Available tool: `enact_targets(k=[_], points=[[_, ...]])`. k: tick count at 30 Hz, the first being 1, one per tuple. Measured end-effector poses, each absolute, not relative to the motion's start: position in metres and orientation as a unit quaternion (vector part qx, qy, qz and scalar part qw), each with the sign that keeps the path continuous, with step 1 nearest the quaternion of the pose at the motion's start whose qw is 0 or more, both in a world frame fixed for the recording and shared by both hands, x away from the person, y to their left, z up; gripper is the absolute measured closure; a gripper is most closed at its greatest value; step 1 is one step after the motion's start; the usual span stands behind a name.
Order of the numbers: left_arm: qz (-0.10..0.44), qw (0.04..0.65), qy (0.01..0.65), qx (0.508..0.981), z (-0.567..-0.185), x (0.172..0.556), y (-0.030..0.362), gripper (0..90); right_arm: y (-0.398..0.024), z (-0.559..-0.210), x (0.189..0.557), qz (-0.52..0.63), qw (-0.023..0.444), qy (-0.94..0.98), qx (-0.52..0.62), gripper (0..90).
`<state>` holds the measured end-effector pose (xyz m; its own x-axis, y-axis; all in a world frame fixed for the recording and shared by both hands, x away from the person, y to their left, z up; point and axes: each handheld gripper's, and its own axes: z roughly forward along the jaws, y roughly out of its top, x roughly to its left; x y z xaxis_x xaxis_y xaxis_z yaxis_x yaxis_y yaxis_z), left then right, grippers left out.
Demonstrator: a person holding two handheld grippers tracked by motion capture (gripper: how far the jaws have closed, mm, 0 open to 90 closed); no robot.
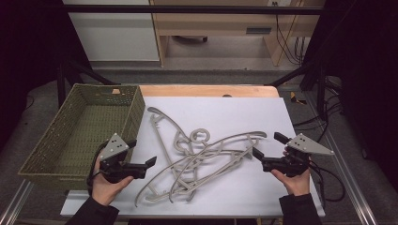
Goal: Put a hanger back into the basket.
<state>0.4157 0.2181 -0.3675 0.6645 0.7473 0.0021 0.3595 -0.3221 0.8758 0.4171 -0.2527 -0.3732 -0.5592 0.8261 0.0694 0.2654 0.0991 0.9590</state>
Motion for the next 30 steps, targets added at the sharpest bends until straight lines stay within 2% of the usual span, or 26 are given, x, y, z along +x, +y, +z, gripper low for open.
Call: enact_targets(k=[12, 30], points=[[0.177, 0.422, 0.329, 0.826, -0.369, 0.429, 0.177, 8.5, -0.252, -0.374, 0.417, 0.542, 0.257, 0.698, 0.392, 2.7], [0.137, 0.354, 0.305, 0.873, -0.387, 0.453, 0.119, 14.9, -0.252, -0.374, 0.418, 0.541, 0.254, 0.699, 0.392, 2.8]])
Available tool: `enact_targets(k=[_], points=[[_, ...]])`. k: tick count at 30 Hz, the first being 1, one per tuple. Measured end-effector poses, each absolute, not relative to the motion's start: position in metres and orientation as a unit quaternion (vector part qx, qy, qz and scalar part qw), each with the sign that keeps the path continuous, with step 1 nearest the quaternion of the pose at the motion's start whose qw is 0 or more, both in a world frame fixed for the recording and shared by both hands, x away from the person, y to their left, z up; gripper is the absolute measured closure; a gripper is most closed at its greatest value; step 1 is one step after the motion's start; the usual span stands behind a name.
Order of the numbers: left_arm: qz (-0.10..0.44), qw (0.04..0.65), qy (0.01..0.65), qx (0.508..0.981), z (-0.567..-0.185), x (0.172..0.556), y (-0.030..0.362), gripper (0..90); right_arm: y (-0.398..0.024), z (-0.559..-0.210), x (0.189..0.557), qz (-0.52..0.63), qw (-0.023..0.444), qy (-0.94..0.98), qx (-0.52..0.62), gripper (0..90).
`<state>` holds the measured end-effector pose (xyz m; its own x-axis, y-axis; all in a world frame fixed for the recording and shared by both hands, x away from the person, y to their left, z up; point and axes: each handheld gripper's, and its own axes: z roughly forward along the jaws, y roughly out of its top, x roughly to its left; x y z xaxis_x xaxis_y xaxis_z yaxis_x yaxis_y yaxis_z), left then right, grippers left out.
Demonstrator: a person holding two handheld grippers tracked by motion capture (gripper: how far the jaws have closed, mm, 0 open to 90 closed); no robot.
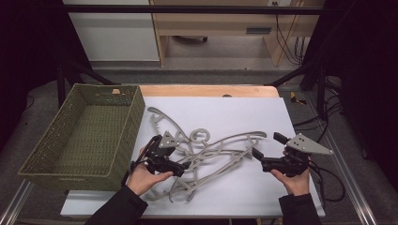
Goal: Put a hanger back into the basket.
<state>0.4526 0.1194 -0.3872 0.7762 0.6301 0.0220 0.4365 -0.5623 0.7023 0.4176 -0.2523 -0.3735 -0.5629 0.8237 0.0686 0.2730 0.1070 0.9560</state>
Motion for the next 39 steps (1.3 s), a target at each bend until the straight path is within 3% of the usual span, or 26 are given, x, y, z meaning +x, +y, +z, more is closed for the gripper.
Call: enact_targets(k=[5, 16, 25, 39], points=[[0.128, 0.34, 0.304, 0.881, -0.396, 0.458, 0.109, 18.3, -0.252, -0.374, 0.418, 0.539, 0.256, 0.699, 0.394, 2.7], [0.097, 0.297, 0.303, 0.9, -0.417, 0.469, 0.091, 35.8, -0.251, -0.375, 0.419, 0.537, 0.254, 0.701, 0.394, 2.6], [0.107, 0.269, 0.301, 0.909, -0.43, 0.474, 0.083, 52.2, -0.25, -0.376, 0.419, 0.536, 0.254, 0.702, 0.395, 2.5], [0.076, 0.265, 0.321, 0.906, -0.436, 0.485, 0.085, 69.1, -0.249, -0.377, 0.42, 0.532, 0.253, 0.705, 0.394, 2.7]])
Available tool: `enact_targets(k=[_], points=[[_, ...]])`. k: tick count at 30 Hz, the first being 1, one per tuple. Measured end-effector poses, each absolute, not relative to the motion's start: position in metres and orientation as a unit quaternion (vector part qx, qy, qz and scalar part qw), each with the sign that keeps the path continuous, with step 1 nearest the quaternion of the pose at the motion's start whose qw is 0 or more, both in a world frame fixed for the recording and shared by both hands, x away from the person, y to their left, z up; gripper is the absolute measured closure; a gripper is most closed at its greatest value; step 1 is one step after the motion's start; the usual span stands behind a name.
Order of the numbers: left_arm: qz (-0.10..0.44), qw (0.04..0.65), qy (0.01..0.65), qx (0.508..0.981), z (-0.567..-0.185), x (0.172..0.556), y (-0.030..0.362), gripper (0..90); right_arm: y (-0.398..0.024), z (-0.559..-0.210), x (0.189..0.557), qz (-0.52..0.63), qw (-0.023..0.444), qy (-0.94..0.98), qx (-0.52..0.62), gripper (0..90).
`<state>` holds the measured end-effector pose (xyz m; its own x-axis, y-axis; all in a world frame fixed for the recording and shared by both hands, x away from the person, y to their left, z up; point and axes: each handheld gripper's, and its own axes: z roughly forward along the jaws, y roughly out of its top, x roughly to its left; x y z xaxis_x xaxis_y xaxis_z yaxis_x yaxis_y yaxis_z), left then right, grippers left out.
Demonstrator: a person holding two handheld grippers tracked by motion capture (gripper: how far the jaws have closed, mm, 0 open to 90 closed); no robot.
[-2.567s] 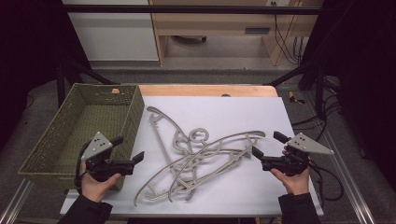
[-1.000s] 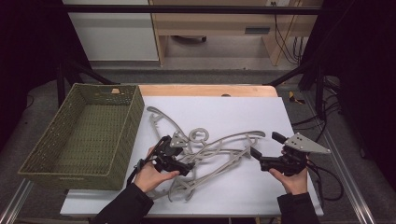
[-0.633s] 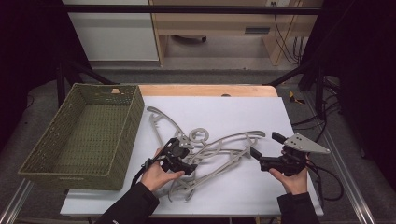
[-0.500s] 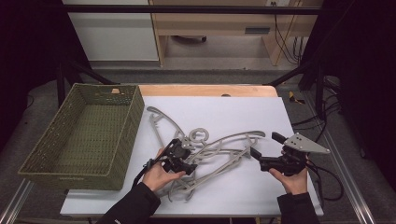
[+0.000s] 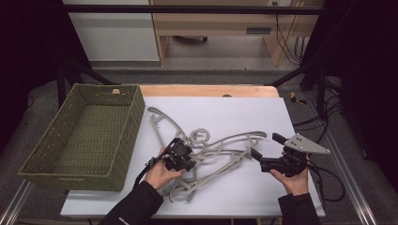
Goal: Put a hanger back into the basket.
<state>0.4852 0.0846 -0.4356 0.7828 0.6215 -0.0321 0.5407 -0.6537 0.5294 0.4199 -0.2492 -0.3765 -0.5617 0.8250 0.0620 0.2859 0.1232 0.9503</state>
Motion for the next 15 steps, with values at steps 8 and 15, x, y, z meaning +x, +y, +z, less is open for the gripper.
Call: enact_targets(k=[8, 15], points=[[0.055, 0.264, 0.336, 0.902, -0.4358, 0.4884, 0.0843, 71.2, -0.2488, -0.377, 0.4204, 0.532, 0.252, 0.706, 0.394, 2.7], [0.046, 0.256, 0.344, 0.902, -0.435, 0.4853, 0.0832, 75.3, -0.2488, -0.377, 0.4203, 0.532, 0.251, 0.707, 0.393, 2.7]])
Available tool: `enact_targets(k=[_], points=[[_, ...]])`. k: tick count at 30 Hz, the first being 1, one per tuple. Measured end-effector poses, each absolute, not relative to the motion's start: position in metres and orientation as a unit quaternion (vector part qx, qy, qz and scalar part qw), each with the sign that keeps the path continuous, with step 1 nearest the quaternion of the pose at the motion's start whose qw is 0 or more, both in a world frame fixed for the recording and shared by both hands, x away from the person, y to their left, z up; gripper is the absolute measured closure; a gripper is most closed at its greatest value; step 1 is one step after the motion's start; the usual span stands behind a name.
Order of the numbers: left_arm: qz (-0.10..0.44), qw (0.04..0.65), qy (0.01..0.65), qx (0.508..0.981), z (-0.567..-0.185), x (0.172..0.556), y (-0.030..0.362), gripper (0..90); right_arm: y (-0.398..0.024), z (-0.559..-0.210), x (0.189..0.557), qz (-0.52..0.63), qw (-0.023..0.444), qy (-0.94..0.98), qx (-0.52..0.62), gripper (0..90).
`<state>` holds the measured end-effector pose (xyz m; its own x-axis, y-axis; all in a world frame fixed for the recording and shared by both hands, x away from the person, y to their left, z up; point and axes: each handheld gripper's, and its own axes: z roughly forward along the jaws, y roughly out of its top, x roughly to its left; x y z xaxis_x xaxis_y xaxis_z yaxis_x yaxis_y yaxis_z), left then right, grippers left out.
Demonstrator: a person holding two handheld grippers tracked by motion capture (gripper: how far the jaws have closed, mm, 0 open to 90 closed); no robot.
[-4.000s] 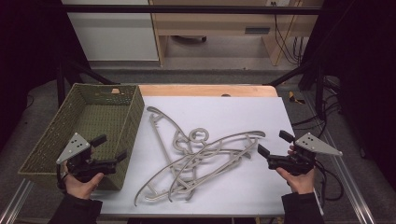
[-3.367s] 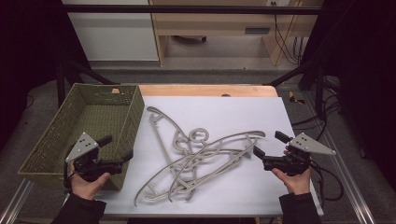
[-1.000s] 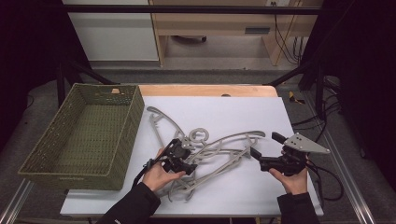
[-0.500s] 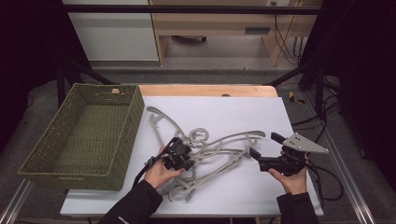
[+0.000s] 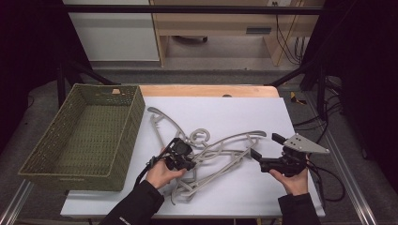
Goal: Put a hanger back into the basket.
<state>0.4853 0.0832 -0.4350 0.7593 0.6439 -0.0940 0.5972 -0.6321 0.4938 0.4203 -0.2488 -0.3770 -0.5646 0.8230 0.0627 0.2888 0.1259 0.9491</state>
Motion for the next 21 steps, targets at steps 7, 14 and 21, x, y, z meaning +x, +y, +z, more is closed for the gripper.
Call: enact_targets(k=[7, 14, 21], points=[[0.041, 0.248, 0.361, 0.898, -0.433, 0.484, 0.084, 80.1, -0.248, -0.377, 0.42, 0.531, 0.249, 0.708, 0.393, 2.7], [0.06, 0.247, 0.356, 0.899, -0.431, 0.476, 0.085, 81.7, -0.249, -0.377, 0.42, 0.531, 0.249, 0.707, 0.394, 2.7], [0.062, 0.264, 0.346, 0.898, -0.428, 0.468, 0.092, 82.1, -0.249, -0.377, 0.42, 0.531, 0.248, 0.708, 0.394, 2.9]])
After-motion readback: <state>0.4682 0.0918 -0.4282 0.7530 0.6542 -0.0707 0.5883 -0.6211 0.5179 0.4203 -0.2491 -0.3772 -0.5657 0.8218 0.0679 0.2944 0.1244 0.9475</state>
